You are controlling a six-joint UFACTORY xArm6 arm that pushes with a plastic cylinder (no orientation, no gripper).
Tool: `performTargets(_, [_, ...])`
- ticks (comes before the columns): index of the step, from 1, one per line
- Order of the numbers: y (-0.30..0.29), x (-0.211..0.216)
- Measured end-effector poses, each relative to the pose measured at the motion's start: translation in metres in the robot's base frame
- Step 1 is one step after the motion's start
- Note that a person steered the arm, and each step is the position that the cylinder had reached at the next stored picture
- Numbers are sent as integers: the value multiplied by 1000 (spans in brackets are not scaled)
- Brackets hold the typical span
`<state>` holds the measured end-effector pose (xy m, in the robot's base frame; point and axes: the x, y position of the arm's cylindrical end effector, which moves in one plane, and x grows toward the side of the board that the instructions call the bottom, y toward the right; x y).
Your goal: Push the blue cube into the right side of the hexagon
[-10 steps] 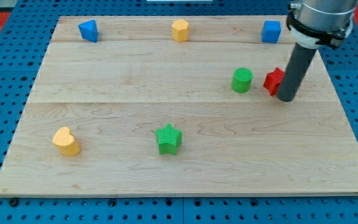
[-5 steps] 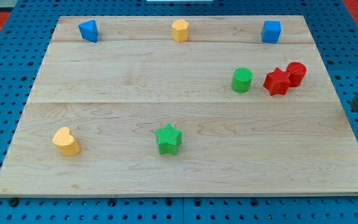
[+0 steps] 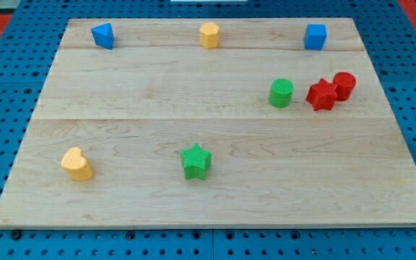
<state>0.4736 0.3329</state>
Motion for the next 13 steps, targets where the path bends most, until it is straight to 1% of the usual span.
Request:
performTargets(1, [-57, 6])
performTargets(2, [-103, 3])
performTargets(3, [-103, -8])
performTargets(4, [-23, -58])
performTargets(5, [-14, -148])
performTargets(6, [-60, -187])
performTargets(7, [-67, -193])
performTargets(9, [-146, -202])
performTargets(10, [-78, -203])
performTargets(11, [-81, -220])
performTargets(12, [-100, -231])
performTargets(13, [-164, -230])
